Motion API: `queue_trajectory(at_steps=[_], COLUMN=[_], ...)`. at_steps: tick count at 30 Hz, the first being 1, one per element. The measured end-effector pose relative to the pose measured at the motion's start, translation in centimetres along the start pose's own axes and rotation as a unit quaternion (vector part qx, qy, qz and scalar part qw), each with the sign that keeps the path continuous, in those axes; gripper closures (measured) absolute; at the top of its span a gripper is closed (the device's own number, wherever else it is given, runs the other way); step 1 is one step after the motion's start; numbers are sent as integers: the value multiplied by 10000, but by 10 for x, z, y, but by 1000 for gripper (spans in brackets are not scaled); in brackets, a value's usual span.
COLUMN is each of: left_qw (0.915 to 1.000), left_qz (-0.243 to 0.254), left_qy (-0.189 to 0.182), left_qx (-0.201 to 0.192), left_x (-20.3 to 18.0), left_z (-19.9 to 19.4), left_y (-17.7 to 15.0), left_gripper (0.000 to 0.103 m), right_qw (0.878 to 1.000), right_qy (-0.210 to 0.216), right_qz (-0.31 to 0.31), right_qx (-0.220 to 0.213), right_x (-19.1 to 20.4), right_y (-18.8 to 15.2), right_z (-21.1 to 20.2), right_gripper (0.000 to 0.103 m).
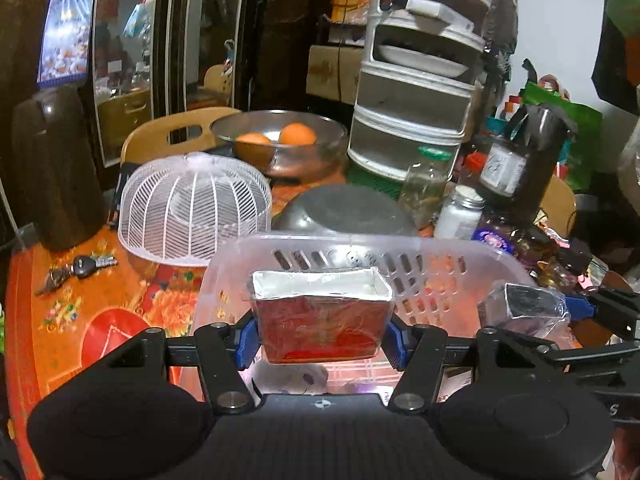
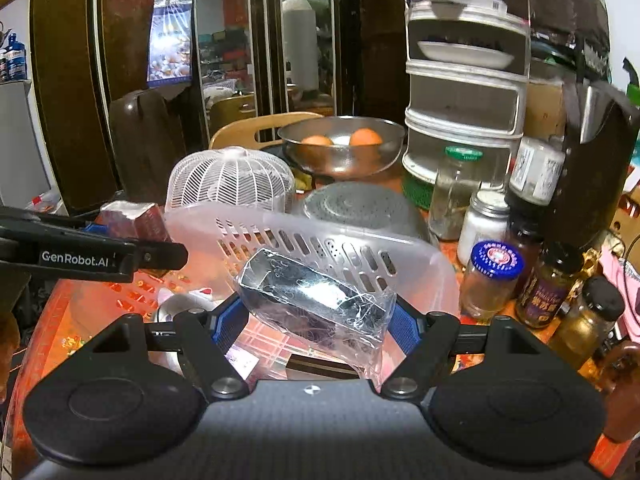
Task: Organize objects
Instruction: 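Carry the red box with the left tool while the right tool carries the dark package over the basket, then open the left tool over the basket while the right tool releases the dark package into it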
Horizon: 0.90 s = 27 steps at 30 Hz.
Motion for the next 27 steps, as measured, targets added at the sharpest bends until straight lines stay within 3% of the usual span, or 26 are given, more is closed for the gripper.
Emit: queue_trajectory(at_steps=[6,8,10,13,16,21,24,27], left_qw=[10000,9999,9999,9998,9987,9923,9937,9941], left_qz=[-51,-82,-85,-105,-139,72,309,443], left_qy=[35,-74,-97,-169,-206,-445,-666,-913], left_qx=[61,118,68,-65,-454,-1155,-843,-386], left_x=[5,4,2,0,-2,-19,-43,-68], left_z=[7,11,12,5,-22,-84,-82,-65], left_y=[-4,-6,-8,-11,-20,-78,-132,-168], left_gripper=[38,19,13,13,12,1,1,3], right_qw=[9999,9999,9999,9998,9994,9953,9918,9918], right_qy=[50,62,-3,-64,-83,-121,-205,-216], right_qz=[-46,-81,-128,-134,-25,205,406,662], right_qx=[122,139,98,-112,-335,-935,-1192,-1075], right_x=[4,5,6,6,2,-11,-18,-24], right_y=[-4,-4,-4,-4,-6,-34,-72,-111], right_z=[8,8,7,-1,-18,-70,-94,-95], right_gripper=[24,21,10,1,0,0,0,0])
Point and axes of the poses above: each gripper's, at about its wrist camera, not at the fingertips, and z roughly the way its jaws point, x to its left, y to its top, the point moved 4 cm from there along z, roughly the way its jaws point, and after that the axes turned 3 degrees about x, right-handed, at the moved point
